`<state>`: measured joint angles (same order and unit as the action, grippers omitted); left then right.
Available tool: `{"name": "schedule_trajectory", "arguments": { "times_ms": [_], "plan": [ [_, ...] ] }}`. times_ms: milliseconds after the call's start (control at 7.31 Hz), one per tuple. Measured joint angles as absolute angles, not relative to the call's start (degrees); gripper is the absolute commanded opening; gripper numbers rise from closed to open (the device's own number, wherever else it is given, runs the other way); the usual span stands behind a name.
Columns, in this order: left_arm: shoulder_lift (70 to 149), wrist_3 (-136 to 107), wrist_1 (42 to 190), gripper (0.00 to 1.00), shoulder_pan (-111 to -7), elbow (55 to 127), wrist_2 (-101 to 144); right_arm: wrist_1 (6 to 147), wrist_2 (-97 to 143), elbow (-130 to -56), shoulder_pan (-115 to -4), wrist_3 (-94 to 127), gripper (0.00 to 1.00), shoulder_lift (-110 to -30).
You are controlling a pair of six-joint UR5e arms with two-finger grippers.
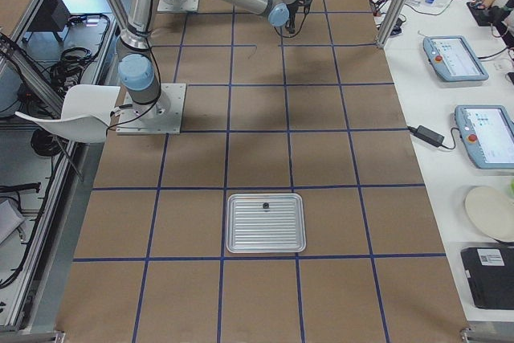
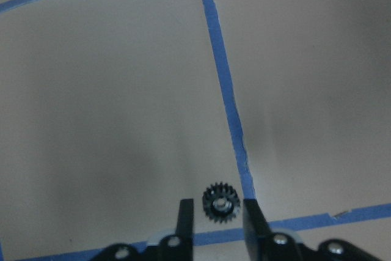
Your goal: Place bearing gear from tray to pile
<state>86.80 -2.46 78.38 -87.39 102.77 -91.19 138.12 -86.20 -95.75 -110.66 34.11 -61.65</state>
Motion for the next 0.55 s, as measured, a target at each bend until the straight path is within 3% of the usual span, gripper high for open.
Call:
{"name": "schedule_trajectory", "arguments": {
  "times_ms": [547],
  "plan": [
    [89.22,-3.36,76.81,1.0,-87.51,102.92,-90.31,137.4,-86.41,-95.29,-109.07,32.14,0.78,-63.23]
  ]
}}
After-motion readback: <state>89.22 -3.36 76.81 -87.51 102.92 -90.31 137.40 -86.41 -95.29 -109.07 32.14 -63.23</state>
